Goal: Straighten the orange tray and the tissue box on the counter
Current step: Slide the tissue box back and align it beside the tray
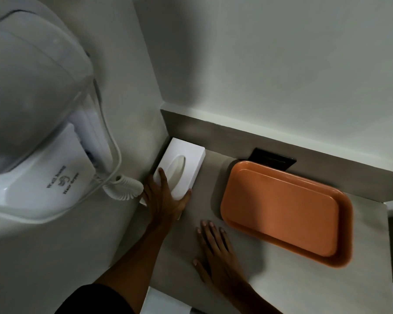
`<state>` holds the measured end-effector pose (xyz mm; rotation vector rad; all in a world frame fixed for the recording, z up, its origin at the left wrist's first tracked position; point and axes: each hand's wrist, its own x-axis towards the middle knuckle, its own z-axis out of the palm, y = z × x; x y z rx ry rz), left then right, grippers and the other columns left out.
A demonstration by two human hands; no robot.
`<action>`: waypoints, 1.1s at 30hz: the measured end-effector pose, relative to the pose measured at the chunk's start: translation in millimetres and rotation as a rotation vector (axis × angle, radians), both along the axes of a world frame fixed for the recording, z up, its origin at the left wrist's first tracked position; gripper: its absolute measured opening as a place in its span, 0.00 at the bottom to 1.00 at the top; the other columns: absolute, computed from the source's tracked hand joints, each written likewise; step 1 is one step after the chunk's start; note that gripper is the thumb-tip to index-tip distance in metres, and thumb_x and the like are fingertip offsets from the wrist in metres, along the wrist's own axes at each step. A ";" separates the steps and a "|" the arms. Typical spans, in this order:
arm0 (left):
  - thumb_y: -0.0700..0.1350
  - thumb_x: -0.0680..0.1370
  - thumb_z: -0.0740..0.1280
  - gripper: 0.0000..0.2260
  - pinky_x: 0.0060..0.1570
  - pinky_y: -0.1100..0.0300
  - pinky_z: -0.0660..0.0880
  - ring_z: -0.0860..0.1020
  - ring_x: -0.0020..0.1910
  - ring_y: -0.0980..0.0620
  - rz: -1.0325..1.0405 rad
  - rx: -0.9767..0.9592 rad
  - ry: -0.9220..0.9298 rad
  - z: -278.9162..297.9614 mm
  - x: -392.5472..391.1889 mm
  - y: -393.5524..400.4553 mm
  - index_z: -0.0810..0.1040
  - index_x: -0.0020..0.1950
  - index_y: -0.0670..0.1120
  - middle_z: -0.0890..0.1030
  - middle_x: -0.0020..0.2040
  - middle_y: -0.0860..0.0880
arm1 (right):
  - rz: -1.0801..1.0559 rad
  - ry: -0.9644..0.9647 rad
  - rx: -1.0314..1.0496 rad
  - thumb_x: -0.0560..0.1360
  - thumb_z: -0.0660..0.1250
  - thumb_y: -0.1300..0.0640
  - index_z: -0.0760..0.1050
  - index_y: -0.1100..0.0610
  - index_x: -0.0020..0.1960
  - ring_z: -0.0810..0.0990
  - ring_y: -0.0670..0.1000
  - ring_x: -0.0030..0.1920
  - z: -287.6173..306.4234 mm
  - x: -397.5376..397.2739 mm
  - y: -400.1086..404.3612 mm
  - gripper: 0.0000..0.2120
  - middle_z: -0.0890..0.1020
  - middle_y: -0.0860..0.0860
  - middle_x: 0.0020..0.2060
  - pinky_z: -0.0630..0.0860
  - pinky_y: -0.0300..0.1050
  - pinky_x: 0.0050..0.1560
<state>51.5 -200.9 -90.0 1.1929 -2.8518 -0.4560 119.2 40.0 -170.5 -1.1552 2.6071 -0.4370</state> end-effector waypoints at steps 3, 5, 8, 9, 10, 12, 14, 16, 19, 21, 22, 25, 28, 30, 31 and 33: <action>0.73 0.68 0.73 0.55 0.76 0.35 0.65 0.69 0.73 0.29 -0.014 -0.040 0.049 -4.3 -7.7 -2.5 0.59 0.86 0.46 0.68 0.76 0.33 | -0.002 0.017 -0.012 0.87 0.56 0.34 0.50 0.53 0.91 0.53 0.58 0.91 0.0 0.7 -0.5 0.40 0.54 0.54 0.91 0.52 0.60 0.89; 0.74 0.68 0.72 0.54 0.74 0.37 0.67 0.70 0.72 0.30 -0.017 -0.060 0.046 -4.8 -11.4 -4.2 0.60 0.86 0.46 0.68 0.76 0.34 | -0.005 0.025 -0.017 0.86 0.60 0.36 0.54 0.55 0.91 0.55 0.58 0.91 1.5 0.8 -1.7 0.40 0.56 0.55 0.91 0.52 0.60 0.89; 0.74 0.68 0.71 0.54 0.74 0.38 0.67 0.71 0.70 0.31 -0.014 -0.078 0.046 -5.9 -16.1 -3.2 0.60 0.86 0.46 0.69 0.75 0.34 | -0.010 0.048 -0.012 0.86 0.62 0.36 0.57 0.55 0.90 0.58 0.59 0.90 2.8 1.1 -2.8 0.40 0.58 0.56 0.90 0.53 0.60 0.88; 0.74 0.68 0.71 0.54 0.74 0.38 0.67 0.72 0.70 0.31 -0.013 -0.078 0.046 -6.4 -17.5 -2.7 0.60 0.86 0.46 0.69 0.75 0.34 | -0.010 0.050 -0.014 0.86 0.61 0.36 0.57 0.55 0.90 0.57 0.59 0.90 3.1 0.9 -2.8 0.40 0.57 0.56 0.91 0.53 0.60 0.88; 0.75 0.68 0.70 0.54 0.74 0.38 0.68 0.72 0.70 0.31 -0.012 -0.081 0.047 -7.0 -18.1 -2.1 0.60 0.86 0.46 0.69 0.75 0.34 | -0.010 0.050 -0.016 0.86 0.61 0.36 0.56 0.55 0.90 0.56 0.59 0.91 3.3 0.4 -2.3 0.40 0.57 0.55 0.91 0.53 0.60 0.89; 0.75 0.68 0.69 0.54 0.74 0.38 0.68 0.72 0.70 0.31 -0.016 -0.095 0.054 -8.2 -17.9 -2.6 0.60 0.86 0.46 0.69 0.75 0.33 | -0.006 0.053 -0.026 0.87 0.60 0.36 0.57 0.55 0.90 0.56 0.59 0.91 3.8 0.1 -1.7 0.39 0.56 0.55 0.91 0.53 0.60 0.89; 0.75 0.69 0.69 0.54 0.74 0.38 0.67 0.72 0.71 0.31 -0.015 -0.105 0.055 -9.3 -17.8 -3.9 0.59 0.86 0.46 0.69 0.76 0.34 | -0.001 0.047 -0.036 0.87 0.60 0.36 0.56 0.55 0.90 0.55 0.58 0.91 5.5 1.3 -1.5 0.39 0.55 0.55 0.91 0.53 0.60 0.89; 0.76 0.69 0.68 0.55 0.75 0.38 0.67 0.71 0.72 0.31 -0.010 -0.094 0.046 -10.3 -19.6 -3.7 0.57 0.86 0.47 0.68 0.77 0.34 | -0.004 0.040 -0.046 0.87 0.60 0.37 0.57 0.55 0.90 0.55 0.58 0.91 7.6 1.4 -0.9 0.39 0.55 0.55 0.91 0.53 0.60 0.89; 0.78 0.69 0.66 0.55 0.77 0.36 0.65 0.68 0.75 0.31 0.005 -0.069 0.037 -11.0 -22.5 -1.2 0.55 0.86 0.47 0.66 0.78 0.34 | -0.015 0.039 -0.054 0.86 0.65 0.40 0.63 0.58 0.88 0.61 0.61 0.89 15.8 -0.1 -3.8 0.37 0.59 0.57 0.90 0.55 0.60 0.86; 0.79 0.72 0.64 0.54 0.78 0.34 0.63 0.66 0.78 0.31 0.004 -0.044 0.046 -10.5 -21.5 -0.7 0.54 0.87 0.47 0.64 0.81 0.35 | -0.040 0.034 -0.120 0.85 0.66 0.45 0.66 0.61 0.86 0.66 0.64 0.87 23.1 0.7 -9.7 0.35 0.60 0.58 0.88 0.57 0.60 0.85; 0.77 0.74 0.63 0.52 0.79 0.34 0.63 0.64 0.80 0.32 -0.012 -0.032 0.057 -10.5 -19.7 -0.6 0.54 0.87 0.47 0.62 0.82 0.36 | -0.074 -0.002 -0.196 0.86 0.65 0.47 0.66 0.63 0.86 0.66 0.63 0.87 28.2 0.0 -13.9 0.33 0.60 0.58 0.88 0.57 0.60 0.86; 0.68 0.81 0.63 0.43 0.82 0.35 0.62 0.60 0.85 0.34 -0.135 -0.079 0.144 -9.4 -3.7 -0.8 0.56 0.87 0.45 0.57 0.87 0.38 | -0.172 -0.141 -0.427 0.90 0.59 0.51 0.59 0.59 0.89 0.55 0.54 0.91 56.2 -23.1 -30.9 0.31 0.57 0.54 0.90 0.48 0.52 0.91; 0.60 0.85 0.62 0.38 0.86 0.43 0.55 0.52 0.89 0.39 -0.281 -0.146 0.220 -14.9 25.6 0.3 0.53 0.88 0.43 0.52 0.89 0.41 | -0.225 -0.109 -0.425 0.91 0.59 0.53 0.54 0.57 0.91 0.48 0.51 0.92 80.0 -74.3 -53.3 0.31 0.54 0.53 0.91 0.44 0.48 0.92; 0.56 0.86 0.61 0.35 0.87 0.42 0.56 0.50 0.89 0.42 -0.333 -0.141 0.240 -22.7 46.1 4.0 0.52 0.88 0.43 0.51 0.89 0.42 | -0.171 -0.104 -0.308 0.89 0.62 0.59 0.51 0.59 0.91 0.48 0.55 0.92 83.7 -105.6 -65.4 0.34 0.51 0.56 0.91 0.49 0.56 0.92; 0.55 0.86 0.61 0.34 0.87 0.41 0.57 0.51 0.89 0.42 -0.347 -0.145 0.255 -27.2 54.3 5.9 0.54 0.88 0.42 0.52 0.89 0.41 | -0.118 -0.114 -0.219 0.86 0.63 0.64 0.48 0.59 0.91 0.46 0.57 0.92 82.3 -117.5 -70.3 0.39 0.48 0.56 0.91 0.50 0.60 0.92; 0.53 0.87 0.62 0.32 0.86 0.39 0.60 0.54 0.89 0.41 -0.382 -0.164 0.279 -34.9 64.0 8.4 0.58 0.86 0.40 0.56 0.88 0.39 | -0.020 -0.110 -0.074 0.78 0.66 0.72 0.41 0.58 0.91 0.39 0.57 0.91 76.8 -132.7 -76.6 0.50 0.40 0.55 0.91 0.47 0.60 0.92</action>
